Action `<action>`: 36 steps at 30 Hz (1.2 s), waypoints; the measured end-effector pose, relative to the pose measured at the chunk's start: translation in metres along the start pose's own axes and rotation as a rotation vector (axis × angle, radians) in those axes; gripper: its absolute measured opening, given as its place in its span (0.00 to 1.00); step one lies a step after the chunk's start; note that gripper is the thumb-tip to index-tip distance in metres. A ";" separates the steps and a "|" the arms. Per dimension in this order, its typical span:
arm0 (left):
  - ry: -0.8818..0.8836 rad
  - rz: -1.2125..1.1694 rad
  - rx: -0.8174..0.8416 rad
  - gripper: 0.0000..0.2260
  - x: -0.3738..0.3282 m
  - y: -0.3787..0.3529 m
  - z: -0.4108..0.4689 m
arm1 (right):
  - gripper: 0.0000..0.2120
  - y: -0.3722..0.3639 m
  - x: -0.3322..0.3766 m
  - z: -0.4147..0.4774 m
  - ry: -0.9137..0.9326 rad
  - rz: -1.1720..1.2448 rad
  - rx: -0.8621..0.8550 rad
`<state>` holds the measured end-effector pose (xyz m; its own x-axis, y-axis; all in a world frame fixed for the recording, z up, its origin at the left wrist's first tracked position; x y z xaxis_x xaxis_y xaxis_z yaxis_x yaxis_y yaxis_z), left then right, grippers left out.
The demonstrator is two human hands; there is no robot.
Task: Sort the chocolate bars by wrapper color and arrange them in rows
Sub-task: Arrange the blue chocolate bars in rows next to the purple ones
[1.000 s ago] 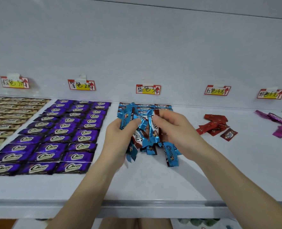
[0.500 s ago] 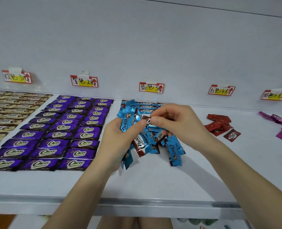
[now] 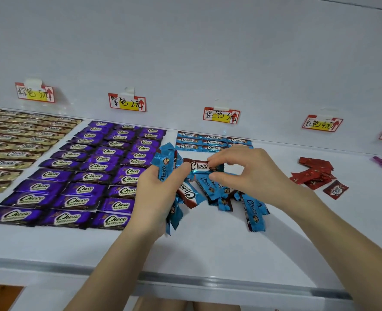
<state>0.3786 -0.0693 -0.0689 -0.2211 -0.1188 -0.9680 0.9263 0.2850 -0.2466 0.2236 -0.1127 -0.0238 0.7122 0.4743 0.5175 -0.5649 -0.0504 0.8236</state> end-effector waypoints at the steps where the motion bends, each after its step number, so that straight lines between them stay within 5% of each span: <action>1: 0.013 -0.005 -0.011 0.04 0.002 0.001 0.001 | 0.08 0.000 -0.004 0.006 -0.036 0.027 0.001; 6: 0.093 0.001 0.000 0.05 0.007 0.000 -0.003 | 0.11 -0.006 -0.033 0.055 -0.170 -0.045 -0.002; 14: 0.147 -0.073 -0.015 0.05 0.006 0.000 -0.002 | 0.11 -0.050 -0.034 0.085 -0.068 -0.271 0.222; 24: 0.152 -0.112 -0.030 0.05 0.001 -0.001 -0.003 | 0.09 -0.061 -0.041 0.095 -0.066 -0.312 0.176; 29: 0.163 -0.111 -0.043 0.05 0.002 -0.001 -0.003 | 0.19 -0.060 -0.040 0.097 -0.051 -0.345 0.172; 36: 0.181 -0.085 -0.052 0.05 0.003 0.000 -0.001 | 0.19 -0.063 -0.041 0.099 -0.056 -0.342 0.174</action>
<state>0.3774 -0.0683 -0.0720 -0.3533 0.0268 -0.9351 0.8860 0.3306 -0.3252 0.2715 -0.2163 -0.0734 0.8717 0.4408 0.2140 -0.2150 -0.0483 0.9754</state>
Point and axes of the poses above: each hand's wrist, its own z-axis towards the middle knuckle, its own y-axis out of the back of the hand, x = y × z, the point moved 3 cm from there along z, towards the middle knuckle, and after that the axes turned 10 degrees about -y, right-handed, at the moved point
